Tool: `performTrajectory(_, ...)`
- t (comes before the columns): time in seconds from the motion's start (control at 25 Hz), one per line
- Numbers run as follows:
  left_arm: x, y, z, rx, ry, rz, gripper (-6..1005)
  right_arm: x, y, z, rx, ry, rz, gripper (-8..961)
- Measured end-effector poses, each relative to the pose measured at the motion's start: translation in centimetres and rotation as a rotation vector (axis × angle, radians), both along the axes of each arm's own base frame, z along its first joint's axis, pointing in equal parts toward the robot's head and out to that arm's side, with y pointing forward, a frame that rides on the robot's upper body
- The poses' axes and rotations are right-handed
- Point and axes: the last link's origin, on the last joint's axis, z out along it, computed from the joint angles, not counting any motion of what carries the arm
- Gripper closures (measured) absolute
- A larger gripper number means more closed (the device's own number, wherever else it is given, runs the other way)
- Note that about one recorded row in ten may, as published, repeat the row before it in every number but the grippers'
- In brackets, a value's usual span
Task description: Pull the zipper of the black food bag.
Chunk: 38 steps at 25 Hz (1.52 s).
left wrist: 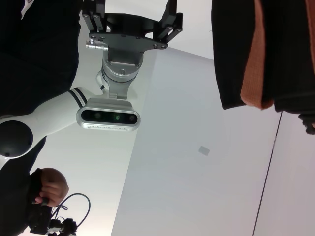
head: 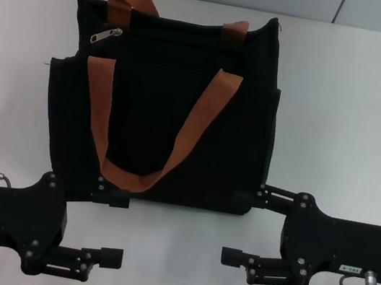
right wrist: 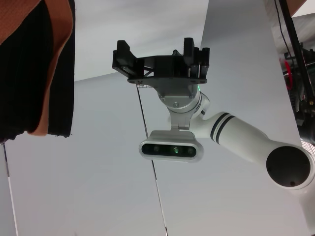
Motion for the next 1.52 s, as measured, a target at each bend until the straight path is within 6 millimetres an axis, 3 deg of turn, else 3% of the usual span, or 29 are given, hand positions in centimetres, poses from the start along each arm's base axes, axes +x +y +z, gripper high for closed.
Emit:
performTrajectory(0.52, 0.2, 0.1, 0.0, 0.001, -0.005, -0.006, 227, 0.0, 0.0, 0.0, 0.002, 0.002, -0.002, 145)
performTrajectory(0.84, 1.2, 0.6, 0.7, 0.064, -0.093, -0.018, 226, 0.0, 0.1, 0.0, 0.007, -0.001, -0.003, 150)
performTrajectory(0.88, 1.7, 1.4, 1.5, 0.17, -0.161, -0.007, 226, 0.0, 0.1, 0.0, 0.007, -0.001, -0.004, 151)
performTrajectory(1.12, 2.0, 2.9, 4.3, 0.437, -0.352, 0.083, 226, 0.0, 0.2, 0.0, 0.011, 0.0, -0.007, 154)
performTrajectory(1.36, -0.8, 3.8, 6.8, 0.709, -0.405, 0.309, 226, 0.0, 0.1, 0.1, 0.013, 0.007, -0.009, 158)
performTrajectory(1.52, -3.9, 5.3, 6.9, 0.743, -0.202, 0.439, 227, 0.0, 0.2, 0.2, 0.012, 0.007, -0.006, 160)
